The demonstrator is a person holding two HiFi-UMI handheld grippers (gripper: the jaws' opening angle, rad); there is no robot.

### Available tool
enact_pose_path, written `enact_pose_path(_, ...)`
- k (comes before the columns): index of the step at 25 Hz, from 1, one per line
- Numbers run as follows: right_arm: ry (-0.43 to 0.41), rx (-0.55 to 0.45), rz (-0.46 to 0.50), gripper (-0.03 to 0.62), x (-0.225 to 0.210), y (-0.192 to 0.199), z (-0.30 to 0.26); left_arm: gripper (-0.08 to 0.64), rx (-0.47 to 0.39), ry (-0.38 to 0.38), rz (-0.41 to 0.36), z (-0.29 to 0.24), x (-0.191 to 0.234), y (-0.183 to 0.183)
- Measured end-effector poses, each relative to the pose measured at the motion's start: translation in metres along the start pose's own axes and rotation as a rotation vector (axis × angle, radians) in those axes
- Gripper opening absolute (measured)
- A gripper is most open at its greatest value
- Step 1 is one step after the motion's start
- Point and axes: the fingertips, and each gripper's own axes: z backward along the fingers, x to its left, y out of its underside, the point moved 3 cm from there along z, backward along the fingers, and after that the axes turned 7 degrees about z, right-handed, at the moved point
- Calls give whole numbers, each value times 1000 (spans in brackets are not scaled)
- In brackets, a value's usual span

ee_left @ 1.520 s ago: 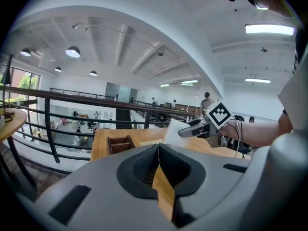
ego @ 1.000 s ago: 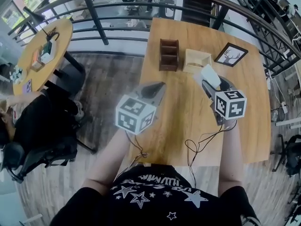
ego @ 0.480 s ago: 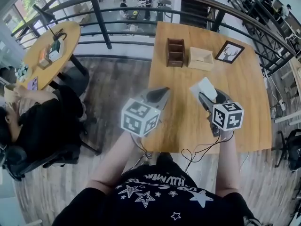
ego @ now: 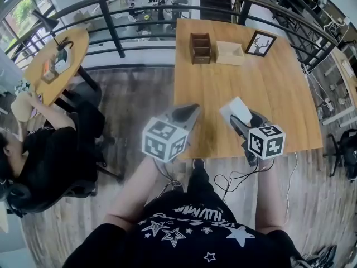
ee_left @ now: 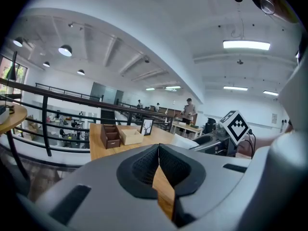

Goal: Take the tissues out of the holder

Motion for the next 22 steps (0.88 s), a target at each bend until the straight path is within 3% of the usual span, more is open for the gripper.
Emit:
enact_pose_path(11, 43, 59, -88, 268, 37, 71, 59, 14, 69, 60, 39, 24, -34, 52)
enact_pose_path(18, 25, 51, -113, 268, 40, 86, 67, 14, 80, 37, 54, 23, -41, 64)
enact_pose_path(22, 2, 24, -126, 268, 44, 95, 92, 14, 81, 20, 44, 26, -70, 68)
